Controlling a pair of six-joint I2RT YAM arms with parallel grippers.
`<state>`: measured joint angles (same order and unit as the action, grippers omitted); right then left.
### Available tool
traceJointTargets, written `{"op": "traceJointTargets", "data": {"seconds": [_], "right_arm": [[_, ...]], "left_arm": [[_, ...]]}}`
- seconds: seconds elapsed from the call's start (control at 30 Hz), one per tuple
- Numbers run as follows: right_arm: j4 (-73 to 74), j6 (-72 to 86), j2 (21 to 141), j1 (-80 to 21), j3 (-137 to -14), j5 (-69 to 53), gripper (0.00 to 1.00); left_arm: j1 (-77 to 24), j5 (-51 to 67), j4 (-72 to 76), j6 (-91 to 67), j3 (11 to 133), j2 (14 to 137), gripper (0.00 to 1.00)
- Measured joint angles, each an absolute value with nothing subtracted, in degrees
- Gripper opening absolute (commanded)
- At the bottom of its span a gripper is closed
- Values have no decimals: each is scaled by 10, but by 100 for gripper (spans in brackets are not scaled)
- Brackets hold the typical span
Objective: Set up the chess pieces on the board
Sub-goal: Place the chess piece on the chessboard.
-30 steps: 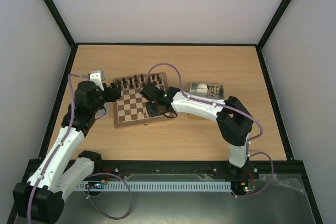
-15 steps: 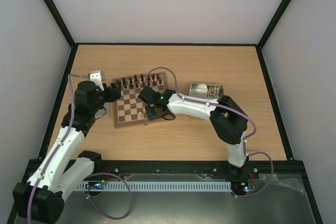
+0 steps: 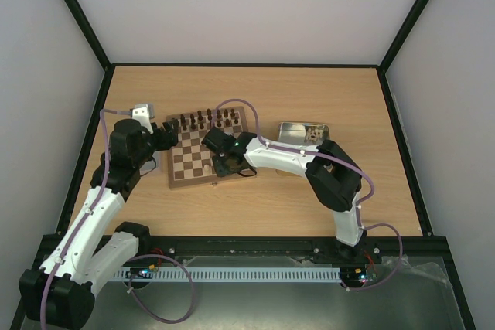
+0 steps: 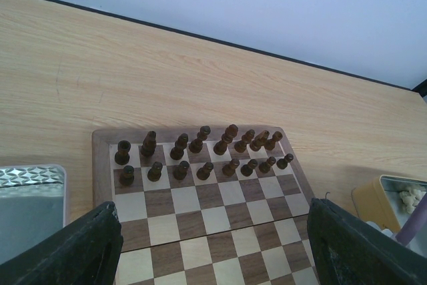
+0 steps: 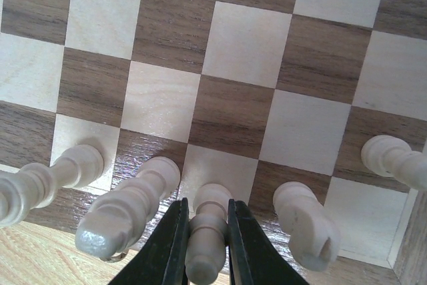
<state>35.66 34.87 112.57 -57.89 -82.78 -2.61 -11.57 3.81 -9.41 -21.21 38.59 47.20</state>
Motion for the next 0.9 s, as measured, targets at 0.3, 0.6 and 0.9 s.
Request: {"op": "traceJointTargets", "data": {"seconds": [0.3, 0.6, 0.9], "right_arm": [[354, 347, 1129, -579, -828, -30, 22], [355, 347, 1128, -579, -828, -27, 24], [363, 350, 1094, -579, -828, -12, 25]], "left_arm": [[-116, 38, -94, -212, 386, 472, 78], [-116, 38, -94, -212, 386, 472, 77], [-116, 38, -94, -212, 386, 472, 77]]}}
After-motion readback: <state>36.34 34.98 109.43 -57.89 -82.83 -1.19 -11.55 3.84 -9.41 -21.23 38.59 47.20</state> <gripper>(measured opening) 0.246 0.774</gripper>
